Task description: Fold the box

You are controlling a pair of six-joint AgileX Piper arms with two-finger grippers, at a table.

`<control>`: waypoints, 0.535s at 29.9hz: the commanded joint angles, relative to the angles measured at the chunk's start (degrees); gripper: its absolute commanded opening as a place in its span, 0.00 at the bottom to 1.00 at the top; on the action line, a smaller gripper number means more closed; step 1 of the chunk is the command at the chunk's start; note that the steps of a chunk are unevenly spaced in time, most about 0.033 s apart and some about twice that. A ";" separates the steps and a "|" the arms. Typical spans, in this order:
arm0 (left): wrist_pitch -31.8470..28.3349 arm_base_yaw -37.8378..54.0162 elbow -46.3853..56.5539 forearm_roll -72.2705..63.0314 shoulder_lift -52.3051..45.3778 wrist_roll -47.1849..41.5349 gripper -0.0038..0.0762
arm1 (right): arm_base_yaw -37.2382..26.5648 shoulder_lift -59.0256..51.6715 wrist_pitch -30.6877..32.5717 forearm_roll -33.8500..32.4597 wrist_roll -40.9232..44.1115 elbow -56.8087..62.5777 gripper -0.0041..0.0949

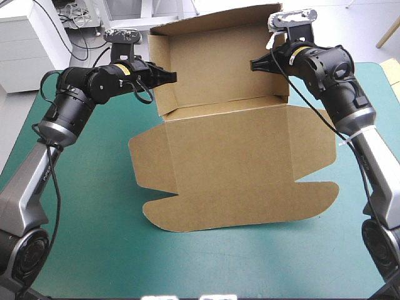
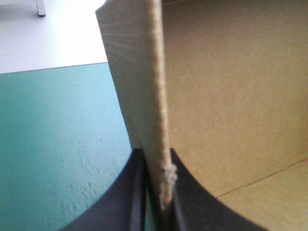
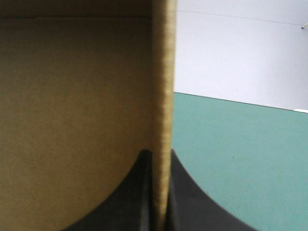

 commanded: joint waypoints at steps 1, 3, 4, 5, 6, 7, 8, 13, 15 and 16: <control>-1.80 -0.95 -1.83 -4.68 -2.49 1.71 0.04 | 0.47 -2.39 0.89 2.41 -2.47 -1.84 0.03; -0.58 -0.95 -1.83 -4.47 -1.90 1.71 0.04 | 0.47 -2.39 4.32 2.41 -3.28 -1.84 0.03; -0.17 -0.95 -1.83 -4.47 -1.51 1.71 0.04 | 0.47 -2.39 5.67 2.79 -3.28 -1.84 0.03; 0.12 -0.95 -1.83 -4.47 -0.99 1.71 0.04 | 0.47 -2.39 6.45 3.35 -3.28 -1.84 0.03; 0.73 -0.95 -1.94 -4.47 -0.47 1.71 0.04 | 0.36 -2.39 7.36 4.24 -3.52 -1.84 0.03; 2.08 -0.95 -2.43 -3.87 0.34 1.71 0.04 | 0.35 -2.39 8.18 5.19 -4.29 -1.84 0.02; 4.00 -0.95 -3.22 -3.32 1.07 1.71 0.04 | 0.35 -2.28 8.77 5.70 -4.92 -1.84 0.02; 17.30 -0.95 -10.44 -1.68 7.47 2.61 0.04 | 0.35 -0.23 13.52 10.72 -6.87 -1.84 0.02; 20.95 -0.95 -13.20 -2.07 10.09 3.15 0.04 | 0.35 1.15 14.91 12.53 -7.70 -1.84 0.02; 22.69 -0.95 -14.52 -2.24 11.28 3.30 0.04 | 0.35 1.80 15.66 13.08 -8.09 -1.84 0.02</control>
